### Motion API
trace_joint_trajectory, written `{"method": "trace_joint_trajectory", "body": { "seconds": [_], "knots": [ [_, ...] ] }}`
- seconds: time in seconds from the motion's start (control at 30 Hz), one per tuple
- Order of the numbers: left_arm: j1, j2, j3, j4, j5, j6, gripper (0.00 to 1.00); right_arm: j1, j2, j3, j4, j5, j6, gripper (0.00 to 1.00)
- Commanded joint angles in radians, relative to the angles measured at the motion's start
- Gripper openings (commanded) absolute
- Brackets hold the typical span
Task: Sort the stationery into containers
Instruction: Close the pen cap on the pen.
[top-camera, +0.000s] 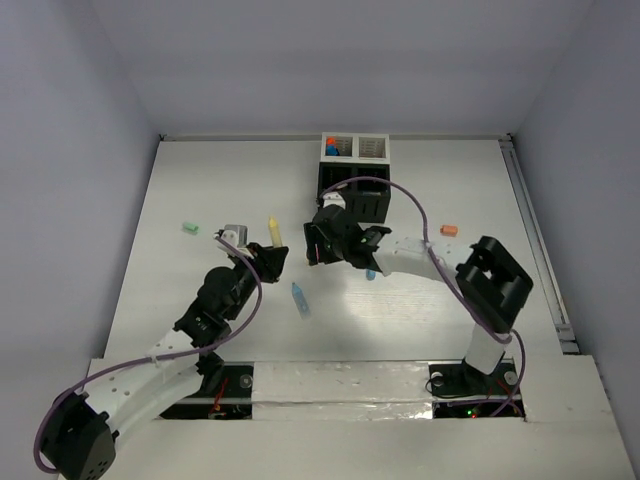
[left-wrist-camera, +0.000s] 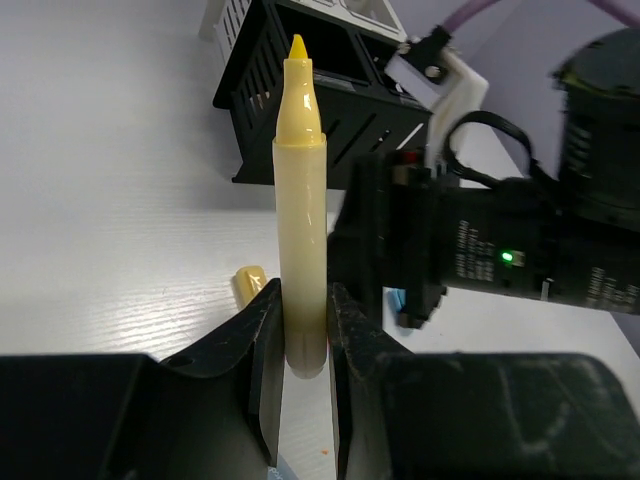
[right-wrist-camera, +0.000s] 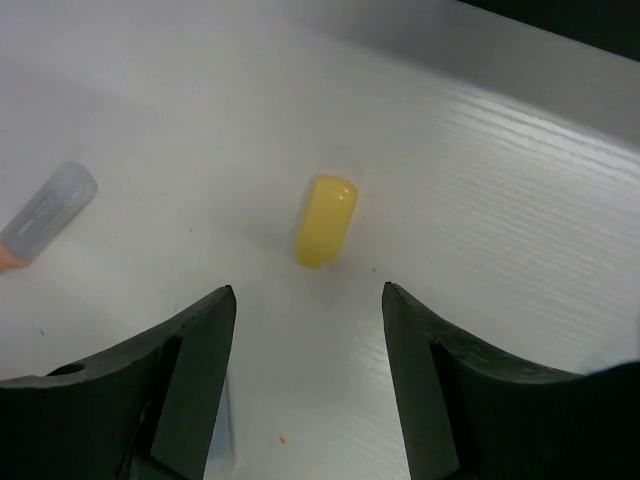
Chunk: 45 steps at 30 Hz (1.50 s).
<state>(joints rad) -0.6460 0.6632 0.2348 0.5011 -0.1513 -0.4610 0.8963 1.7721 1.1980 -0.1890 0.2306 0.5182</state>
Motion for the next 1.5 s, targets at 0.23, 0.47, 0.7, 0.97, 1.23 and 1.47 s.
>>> {"method": "trace_joint_trajectory", "body": {
  "seconds": [0.23, 0.47, 0.7, 0.97, 1.23, 1.47],
  "knots": [
    [0.012, -0.03, -0.019, 0.024, 0.015, 0.002, 0.0, -0.011, 0.213, 0.236, -0.124, 0.01, -0.009, 0.69],
    [0.012, -0.028, -0.019, 0.033, 0.032, 0.001, 0.0, -0.011, 0.282, 0.302, -0.176, 0.039, -0.009, 0.6],
    [0.012, -0.014, -0.019, 0.042, 0.042, -0.002, 0.0, -0.011, 0.325, 0.327, -0.211, 0.069, -0.012, 0.54],
    [0.012, -0.01, -0.019, 0.042, 0.042, -0.001, 0.0, -0.011, 0.357, 0.354, -0.251, 0.079, -0.014, 0.39],
    [0.012, 0.022, -0.022, 0.063, 0.058, -0.002, 0.0, -0.011, 0.296, 0.313, -0.198, 0.085, -0.009, 0.19],
    [0.012, 0.076, -0.028, 0.125, 0.097, -0.002, 0.0, -0.02, 0.074, 0.2, -0.074, 0.154, -0.021, 0.17]
  ]
}}
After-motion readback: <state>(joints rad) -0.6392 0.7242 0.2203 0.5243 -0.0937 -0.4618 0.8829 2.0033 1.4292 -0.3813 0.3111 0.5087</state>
